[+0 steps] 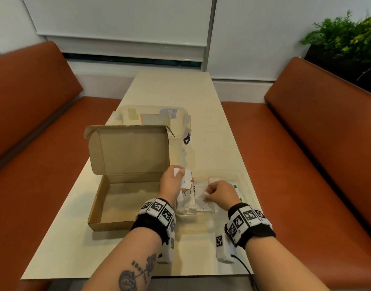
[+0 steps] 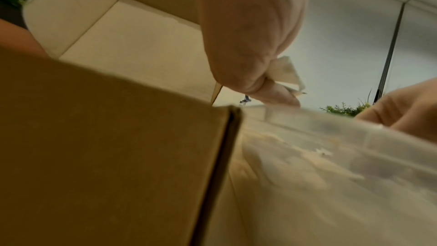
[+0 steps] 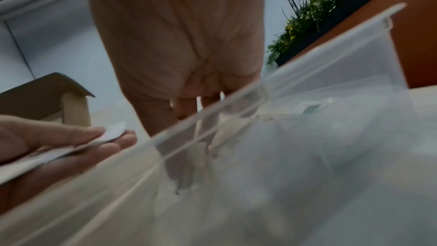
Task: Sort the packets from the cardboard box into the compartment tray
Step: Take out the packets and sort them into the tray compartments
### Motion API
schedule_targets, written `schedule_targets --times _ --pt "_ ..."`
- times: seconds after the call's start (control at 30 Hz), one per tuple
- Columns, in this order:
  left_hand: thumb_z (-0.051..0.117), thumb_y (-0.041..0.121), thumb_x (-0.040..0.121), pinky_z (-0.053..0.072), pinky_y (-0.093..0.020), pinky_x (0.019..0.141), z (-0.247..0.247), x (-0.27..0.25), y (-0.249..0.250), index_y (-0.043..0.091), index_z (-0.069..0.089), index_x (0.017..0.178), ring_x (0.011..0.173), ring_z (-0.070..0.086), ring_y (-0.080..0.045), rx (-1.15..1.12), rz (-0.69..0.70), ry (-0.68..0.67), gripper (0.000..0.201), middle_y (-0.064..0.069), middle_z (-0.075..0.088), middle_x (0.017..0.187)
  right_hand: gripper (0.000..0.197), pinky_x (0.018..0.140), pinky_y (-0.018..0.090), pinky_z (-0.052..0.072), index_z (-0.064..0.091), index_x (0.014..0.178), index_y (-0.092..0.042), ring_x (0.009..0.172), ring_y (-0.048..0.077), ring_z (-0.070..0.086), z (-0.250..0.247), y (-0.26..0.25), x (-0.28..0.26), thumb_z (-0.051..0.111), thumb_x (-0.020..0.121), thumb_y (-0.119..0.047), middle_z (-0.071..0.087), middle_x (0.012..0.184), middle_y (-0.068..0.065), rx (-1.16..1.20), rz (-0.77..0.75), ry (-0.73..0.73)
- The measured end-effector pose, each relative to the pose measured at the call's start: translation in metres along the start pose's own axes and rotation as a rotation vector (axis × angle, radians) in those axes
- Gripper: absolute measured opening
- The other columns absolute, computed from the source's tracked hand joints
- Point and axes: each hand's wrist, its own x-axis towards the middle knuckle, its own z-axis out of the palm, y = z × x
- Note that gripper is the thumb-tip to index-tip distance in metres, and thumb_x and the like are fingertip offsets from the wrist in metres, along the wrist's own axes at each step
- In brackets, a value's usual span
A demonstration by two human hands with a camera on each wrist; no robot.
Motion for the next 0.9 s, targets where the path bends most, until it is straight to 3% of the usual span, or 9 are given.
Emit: schedule_targets --times 0.1,0.17,0.3,0.4,0.5,0.57,0.67,0.77,0.9 --pt "0.05 0.01 0.096 0.056 -0.05 0.072 -0.001 0.001 -0.004 0.017 0.058 0.087 0.085 0.067 -0.038 0.0 0.005 -0.001 0.015 -0.018 0.066 0.089 0.022 0.094 0.029 0.041 0.058 0.063 -0.024 0.108 0.022 0.042 0.004 0.0 0.0 0.077 0.073 -0.028 0.054 0.104 0.002 -0.209 -0.002 0.074" --pt "0.05 0.011 0.096 0.056 -0.051 0.071 -0.001 0.001 -0.007 0.018 0.059 0.087 0.085 0.068 -0.037 0.005 -0.002 0.001 0.014 -0.014 0.067 0.086 0.011 0.093 0.03 0.041 0.068 0.076 -0.022 0.112 0.023 0.036 0.005 -0.001 -0.001 0.074 0.076 -0.031 0.051 0.113 0.003 -0.348 -0.03 0.107" --pt "0.05 0.01 0.097 0.055 -0.053 0.073 -0.001 0.001 -0.011 0.016 0.058 0.087 0.079 0.066 -0.035 -0.001 -0.009 -0.004 0.013 -0.018 0.068 0.084 0.017 0.097 0.033 0.039 0.072 0.096 -0.025 0.114 0.024 0.034 0.011 0.001 -0.003 0.069 0.08 -0.028 0.046 0.125 0.001 -0.515 -0.089 0.091" --pt "0.05 0.01 0.097 0.055 -0.05 0.071 -0.002 0.003 -0.013 0.016 0.058 0.087 0.077 0.065 -0.033 0.009 -0.006 -0.004 0.013 -0.023 0.067 0.088 0.016 0.096 0.033 0.038 0.073 0.095 -0.026 0.116 0.024 0.033 0.011 0.001 -0.002 0.065 0.082 -0.029 0.043 0.131 0.0 -0.478 -0.13 0.135" --pt "0.051 0.011 0.096 0.057 -0.033 0.063 -0.003 0.005 -0.016 0.018 0.058 0.085 0.073 0.066 -0.026 0.038 0.007 0.012 0.015 -0.014 0.067 0.084 0.014 0.093 0.031 0.034 0.074 0.082 -0.026 0.115 0.021 0.032 0.009 0.004 0.0 0.072 0.077 -0.039 0.045 0.127 -0.003 -0.277 -0.056 0.225" --pt "0.052 0.012 0.096 0.056 -0.037 0.071 -0.003 0.007 -0.018 0.02 0.058 0.085 0.081 0.066 -0.029 0.069 0.019 0.02 0.015 -0.016 0.067 0.09 0.018 0.094 0.032 0.034 0.073 0.077 -0.026 0.115 0.021 0.032 0.009 0.007 -0.001 0.076 0.072 -0.043 0.046 0.125 -0.004 -0.199 0.005 0.246" --pt "0.051 0.011 0.095 0.056 -0.041 0.075 -0.003 0.008 -0.019 0.02 0.058 0.084 0.082 0.066 -0.032 0.079 0.023 0.015 0.016 -0.02 0.067 0.093 0.015 0.096 0.033 0.032 0.07 0.073 -0.027 0.116 0.022 0.031 0.013 0.008 -0.004 0.078 0.07 -0.04 0.042 0.129 -0.003 -0.294 0.006 0.204" --pt "0.051 0.011 0.095 0.053 -0.055 0.084 -0.003 0.01 -0.021 0.019 0.058 0.086 0.092 0.066 -0.041 0.088 0.02 0.011 0.014 -0.026 0.067 0.099 0.017 0.094 0.032 0.031 0.067 0.085 -0.027 0.118 0.024 0.03 0.017 0.005 -0.006 0.076 0.071 -0.029 0.033 0.139 0.0 -0.423 -0.067 0.211" --pt "0.052 0.014 0.094 0.05 -0.053 0.088 -0.004 0.013 -0.024 0.021 0.059 0.086 0.096 0.064 -0.038 0.151 0.029 0.028 0.013 -0.02 0.068 0.1 0.017 0.091 0.032 0.03 0.067 0.086 -0.032 0.118 0.025 0.03 0.012 -0.003 -0.006 0.074 0.071 -0.028 0.024 0.146 -0.001 -0.55 -0.21 0.184"
